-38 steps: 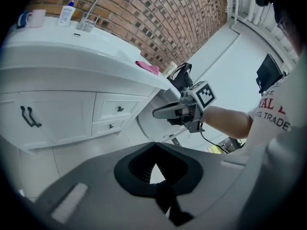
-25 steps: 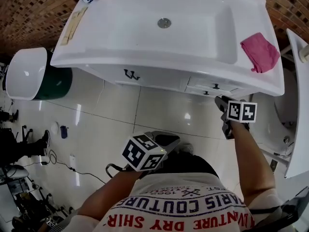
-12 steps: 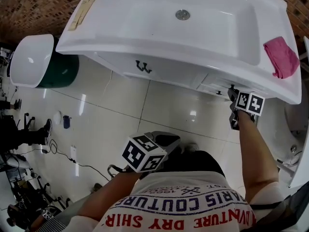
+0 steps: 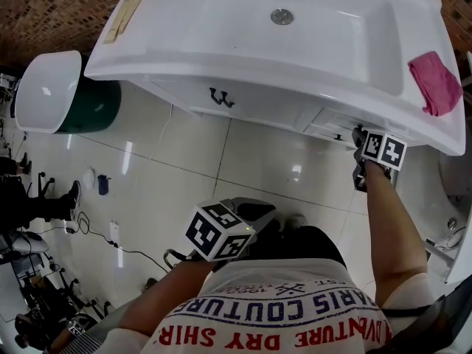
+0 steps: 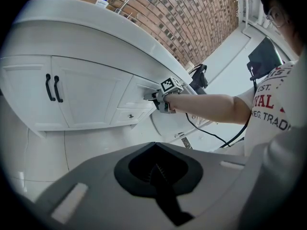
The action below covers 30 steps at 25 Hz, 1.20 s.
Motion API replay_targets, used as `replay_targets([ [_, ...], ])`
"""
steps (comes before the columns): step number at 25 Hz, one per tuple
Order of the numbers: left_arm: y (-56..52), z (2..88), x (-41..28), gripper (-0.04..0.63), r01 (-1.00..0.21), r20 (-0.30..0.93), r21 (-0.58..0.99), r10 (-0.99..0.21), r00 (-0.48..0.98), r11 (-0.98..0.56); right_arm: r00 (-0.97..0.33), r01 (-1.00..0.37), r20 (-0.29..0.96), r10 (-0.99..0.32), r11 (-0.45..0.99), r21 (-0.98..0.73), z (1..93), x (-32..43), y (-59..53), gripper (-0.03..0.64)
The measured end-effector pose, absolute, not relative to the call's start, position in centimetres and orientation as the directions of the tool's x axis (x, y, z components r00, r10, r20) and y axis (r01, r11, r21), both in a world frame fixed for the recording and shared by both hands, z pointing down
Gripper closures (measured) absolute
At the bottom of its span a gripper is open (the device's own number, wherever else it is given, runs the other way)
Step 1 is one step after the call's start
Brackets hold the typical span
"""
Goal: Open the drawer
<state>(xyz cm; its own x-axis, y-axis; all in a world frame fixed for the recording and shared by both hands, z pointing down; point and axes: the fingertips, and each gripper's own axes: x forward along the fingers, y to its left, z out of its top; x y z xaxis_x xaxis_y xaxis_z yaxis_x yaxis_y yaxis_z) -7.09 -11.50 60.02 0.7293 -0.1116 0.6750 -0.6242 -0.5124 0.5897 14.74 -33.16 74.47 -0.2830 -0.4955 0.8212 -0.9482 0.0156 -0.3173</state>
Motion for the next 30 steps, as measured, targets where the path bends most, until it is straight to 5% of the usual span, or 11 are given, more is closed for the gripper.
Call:
replay_targets([
  [30,-11.5,58.6,-5.4,0.609,-0.597,0.685,0.578,-0.066,0.725,-0.555,-0.298,-0.943,0.820,-0.488,0.016,-0.333,74.4,14.5,-30.1,0.488],
])
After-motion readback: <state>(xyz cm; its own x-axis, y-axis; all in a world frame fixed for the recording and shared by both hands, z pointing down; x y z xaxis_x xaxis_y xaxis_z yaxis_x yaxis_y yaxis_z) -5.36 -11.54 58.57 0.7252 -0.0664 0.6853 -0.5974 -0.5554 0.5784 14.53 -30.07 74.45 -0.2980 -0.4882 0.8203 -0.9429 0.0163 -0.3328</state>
